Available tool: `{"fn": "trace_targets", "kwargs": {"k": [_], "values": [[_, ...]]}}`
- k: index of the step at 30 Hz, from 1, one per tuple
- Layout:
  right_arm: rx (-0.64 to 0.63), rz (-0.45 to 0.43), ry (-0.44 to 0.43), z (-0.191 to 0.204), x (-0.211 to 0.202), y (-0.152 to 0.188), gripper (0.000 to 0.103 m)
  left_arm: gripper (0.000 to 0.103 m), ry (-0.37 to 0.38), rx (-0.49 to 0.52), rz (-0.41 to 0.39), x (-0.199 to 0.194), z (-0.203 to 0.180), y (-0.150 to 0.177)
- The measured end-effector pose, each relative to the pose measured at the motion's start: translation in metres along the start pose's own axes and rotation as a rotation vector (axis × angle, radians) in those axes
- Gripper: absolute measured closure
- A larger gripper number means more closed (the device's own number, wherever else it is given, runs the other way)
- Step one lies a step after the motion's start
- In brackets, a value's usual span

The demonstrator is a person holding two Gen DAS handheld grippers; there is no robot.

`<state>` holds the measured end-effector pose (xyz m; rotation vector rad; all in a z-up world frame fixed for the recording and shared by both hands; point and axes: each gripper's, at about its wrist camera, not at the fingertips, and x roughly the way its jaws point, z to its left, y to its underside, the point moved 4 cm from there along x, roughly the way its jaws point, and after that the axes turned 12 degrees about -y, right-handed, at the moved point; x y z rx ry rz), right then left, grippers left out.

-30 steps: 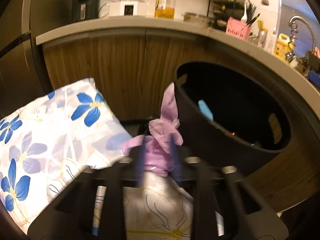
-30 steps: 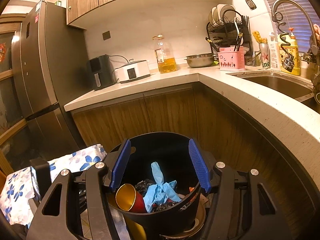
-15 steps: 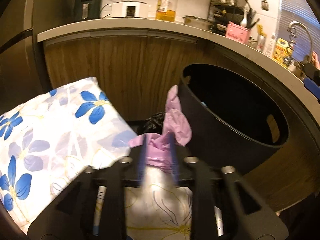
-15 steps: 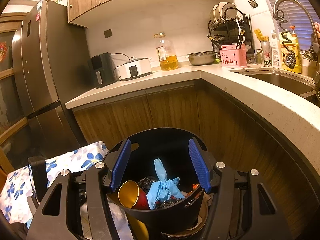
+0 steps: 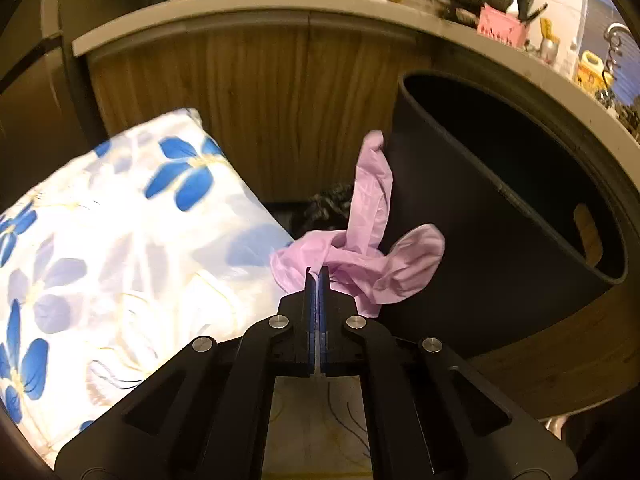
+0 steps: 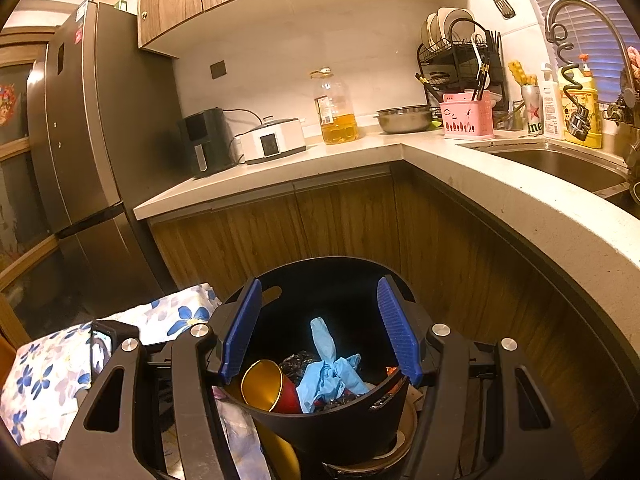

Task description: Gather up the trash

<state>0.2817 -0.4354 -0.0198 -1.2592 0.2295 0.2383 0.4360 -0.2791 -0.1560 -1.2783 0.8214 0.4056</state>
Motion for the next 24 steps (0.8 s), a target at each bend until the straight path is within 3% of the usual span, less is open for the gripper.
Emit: {"fn": "trace_targets", "kwargs": {"k": [6, 11, 15, 16, 18, 19, 20, 24], "values": [[0.019, -0.020, 0.004, -0.006, -0.010, -0.001, 0.043, 0.103, -0.036, -0.047, -0.178, -0.074, 0.013, -0.035], [0.047, -0.052, 0.017, -0.013, -0.024, -0.005, 0.043, 0.103, 0.021, -0.033, -0.371, -0.147, -0.015, -0.080], [0.057, -0.079, 0.044, -0.020, -0.039, -0.010, 0.043, 0.102, 0.035, 0.010, -0.380, -0.145, -0.056, -0.090], [0.057, -0.087, 0.050, -0.022, -0.043, -0.012, 0.043, 0.099, 0.035, 0.024, -0.368, -0.138, -0.066, -0.088], [0.053, -0.098, 0.064, -0.025, -0.050, -0.014, 0.043, 0.062, 0.062, 0.034, -0.305, -0.122, -0.078, -0.079], [0.053, -0.101, 0.066, -0.026, -0.052, -0.014, 0.043, 0.029, 0.069, 0.017, -0.281, -0.115, -0.080, -0.072], [0.055, -0.105, 0.068, -0.028, -0.056, -0.015, 0.043, 0.024, 0.074, -0.001, -0.284, -0.112, -0.078, -0.069], [0.042, -0.113, 0.089, -0.031, -0.068, -0.014, 0.043, 0.021, 0.089, -0.086, -0.276, -0.117, -0.055, -0.056]]}}
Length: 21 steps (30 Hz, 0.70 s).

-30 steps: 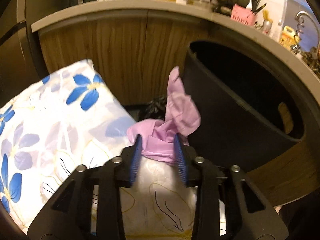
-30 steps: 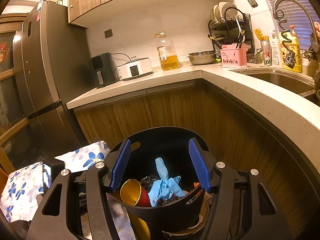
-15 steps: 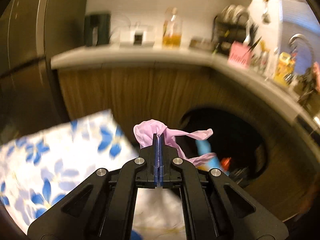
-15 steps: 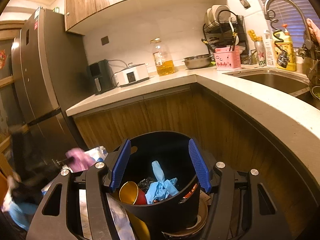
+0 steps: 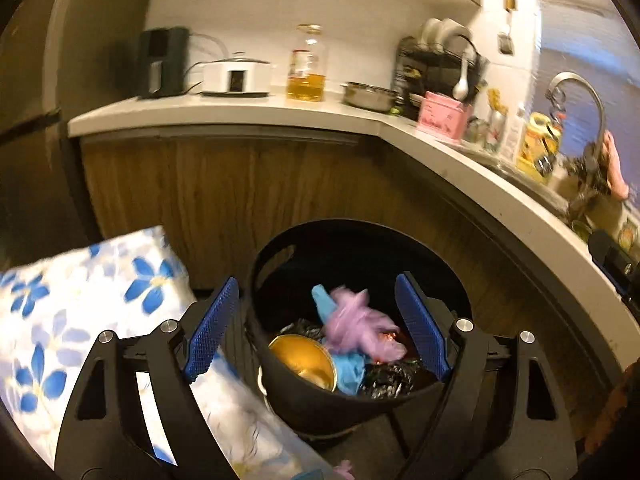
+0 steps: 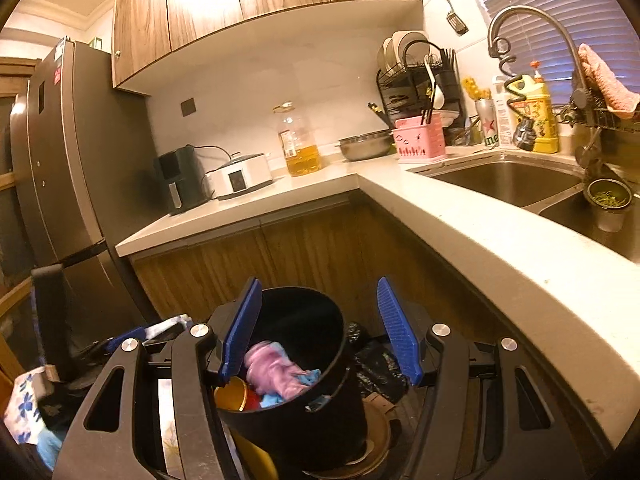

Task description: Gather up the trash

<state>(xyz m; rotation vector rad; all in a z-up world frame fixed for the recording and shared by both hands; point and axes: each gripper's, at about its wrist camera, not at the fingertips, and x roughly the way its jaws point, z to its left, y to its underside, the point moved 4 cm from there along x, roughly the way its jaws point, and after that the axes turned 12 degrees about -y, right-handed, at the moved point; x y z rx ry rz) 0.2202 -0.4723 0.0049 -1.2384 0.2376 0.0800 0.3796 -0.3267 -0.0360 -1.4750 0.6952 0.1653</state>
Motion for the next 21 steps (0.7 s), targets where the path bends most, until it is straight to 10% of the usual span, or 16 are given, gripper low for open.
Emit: {"fn": "trace_targets", "kwargs": {"k": [10, 21], "values": [[-0.136, 0.083, -0.049, 0.057, -0.014, 0.031, 0.018, 0.006, -0.267, -0.021, -0.073, -0.103, 0.054, 0.048], [-0.188, 0.115, -0.047, 0.117, -0.075, 0.057, 0.007, 0.006, -0.344, -0.029, -0.116, -0.207, 0.083, 0.084]]}}
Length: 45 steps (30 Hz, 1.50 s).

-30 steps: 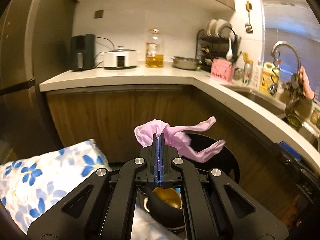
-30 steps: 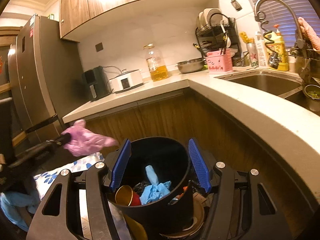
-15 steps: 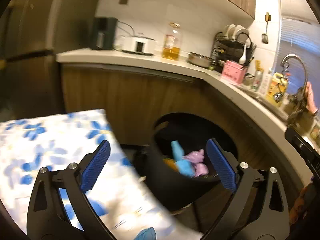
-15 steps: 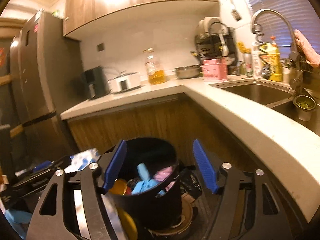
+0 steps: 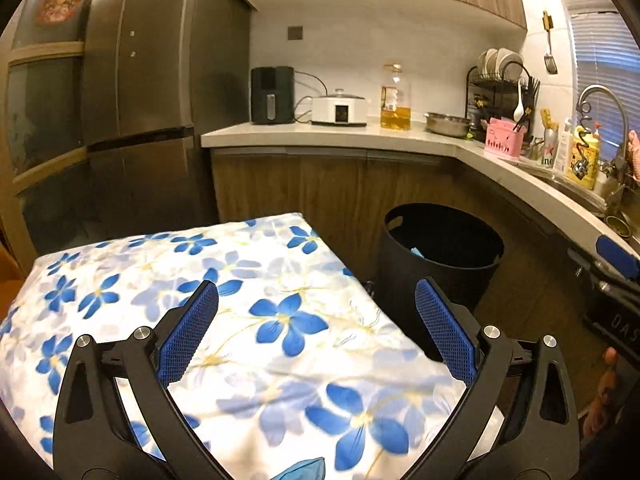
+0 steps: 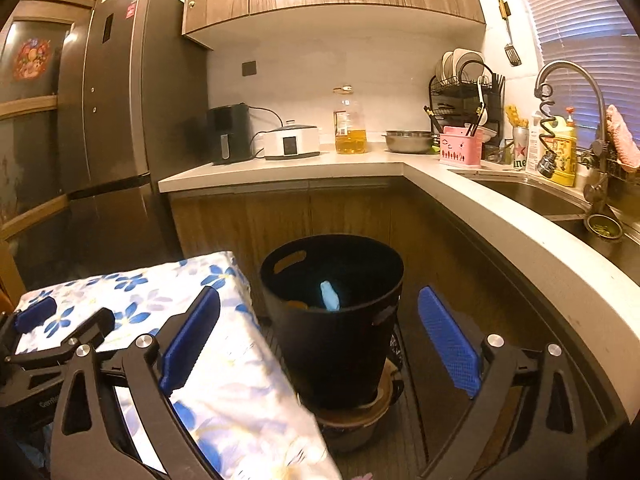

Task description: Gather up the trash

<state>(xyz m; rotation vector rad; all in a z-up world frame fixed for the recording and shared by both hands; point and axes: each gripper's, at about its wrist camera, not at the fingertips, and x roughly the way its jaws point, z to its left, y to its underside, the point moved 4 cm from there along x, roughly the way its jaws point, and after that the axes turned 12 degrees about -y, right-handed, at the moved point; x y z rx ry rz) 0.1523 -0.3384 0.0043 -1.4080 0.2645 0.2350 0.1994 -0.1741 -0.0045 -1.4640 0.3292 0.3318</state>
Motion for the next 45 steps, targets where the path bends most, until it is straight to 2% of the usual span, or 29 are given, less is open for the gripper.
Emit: {"fn": "trace_targets", "kwargs": {"k": [11, 20, 45], "values": [[-0.014, 0.029, -0.009, 0.048, -0.056, 0.032, 0.006, 0.006, -0.029, -0.043, -0.015, -0.061, 0.042, 0.024], [-0.044, 0.017, -0.022, 0.067, -0.082, 0.038, 0.006, 0.006, -0.055, -0.071, -0.048, -0.097, 0.057, 0.031], [-0.034, -0.003, -0.011, 0.070, -0.092, 0.036, 0.006, 0.006, -0.044, -0.068, -0.067, -0.106, 0.056, 0.029]]}}
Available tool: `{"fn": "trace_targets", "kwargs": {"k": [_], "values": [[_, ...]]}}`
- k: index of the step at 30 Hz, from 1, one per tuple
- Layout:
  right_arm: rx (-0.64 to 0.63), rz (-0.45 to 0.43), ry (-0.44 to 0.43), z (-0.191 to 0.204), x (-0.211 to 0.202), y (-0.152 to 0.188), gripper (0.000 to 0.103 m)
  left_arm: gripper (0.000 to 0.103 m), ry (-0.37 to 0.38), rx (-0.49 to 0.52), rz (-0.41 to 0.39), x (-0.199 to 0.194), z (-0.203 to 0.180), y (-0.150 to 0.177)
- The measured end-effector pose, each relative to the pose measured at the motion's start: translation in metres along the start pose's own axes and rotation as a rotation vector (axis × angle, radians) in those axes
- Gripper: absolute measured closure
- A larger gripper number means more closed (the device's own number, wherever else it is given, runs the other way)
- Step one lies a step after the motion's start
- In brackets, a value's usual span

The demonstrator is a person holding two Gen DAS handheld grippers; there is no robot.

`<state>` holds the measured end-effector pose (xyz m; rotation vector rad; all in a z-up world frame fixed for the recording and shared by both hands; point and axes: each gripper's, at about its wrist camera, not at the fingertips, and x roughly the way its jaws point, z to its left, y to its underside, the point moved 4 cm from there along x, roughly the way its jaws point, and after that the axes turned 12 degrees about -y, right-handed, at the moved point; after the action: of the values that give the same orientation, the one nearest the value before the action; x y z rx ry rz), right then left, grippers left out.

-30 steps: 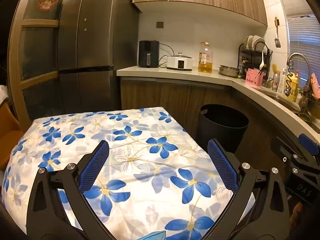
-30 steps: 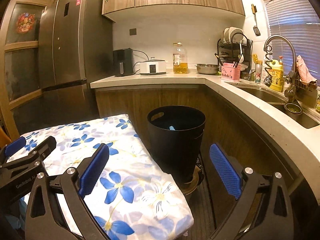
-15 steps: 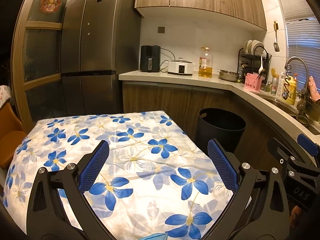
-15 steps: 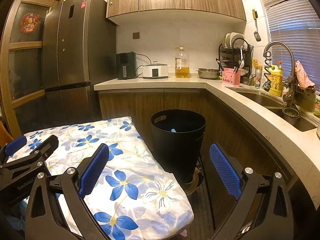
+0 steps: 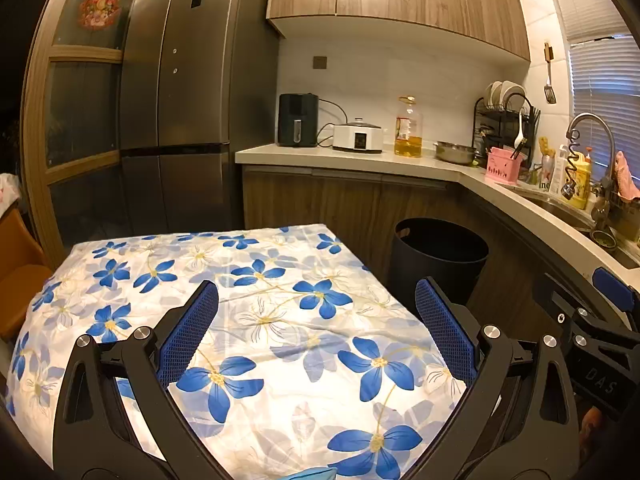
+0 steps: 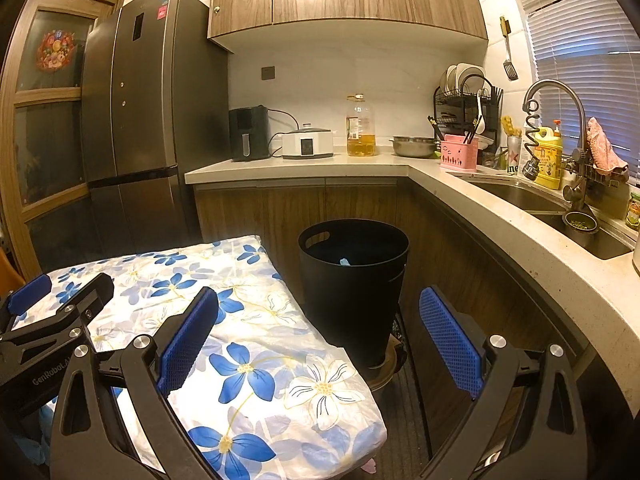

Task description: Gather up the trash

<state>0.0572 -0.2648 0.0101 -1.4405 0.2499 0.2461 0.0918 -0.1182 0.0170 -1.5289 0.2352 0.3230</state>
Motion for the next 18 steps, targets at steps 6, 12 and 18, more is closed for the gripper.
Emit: {"fn": "trace_targets", "kwargs": {"k": [6, 12, 18], "values": [[0.005, 0.001, -0.001, -0.0023, -0.0006, -0.0006, 0.006, 0.006, 0.001, 0.001, 0.002, 0.0010, 0.0004, 0.0006], [0.007, 0.003, -0.001, -0.0026, 0.0001, -0.0012, 0.006, 0.006, 0.001, 0.000, 0.001, 0.0010, 0.0003, 0.0017], [0.007, 0.001, -0.001, -0.0028, 0.0005, -0.0016, 0.006, 0.006, -0.001, 0.007, -0.001, 0.0004, -0.0003, 0.0024]]}}
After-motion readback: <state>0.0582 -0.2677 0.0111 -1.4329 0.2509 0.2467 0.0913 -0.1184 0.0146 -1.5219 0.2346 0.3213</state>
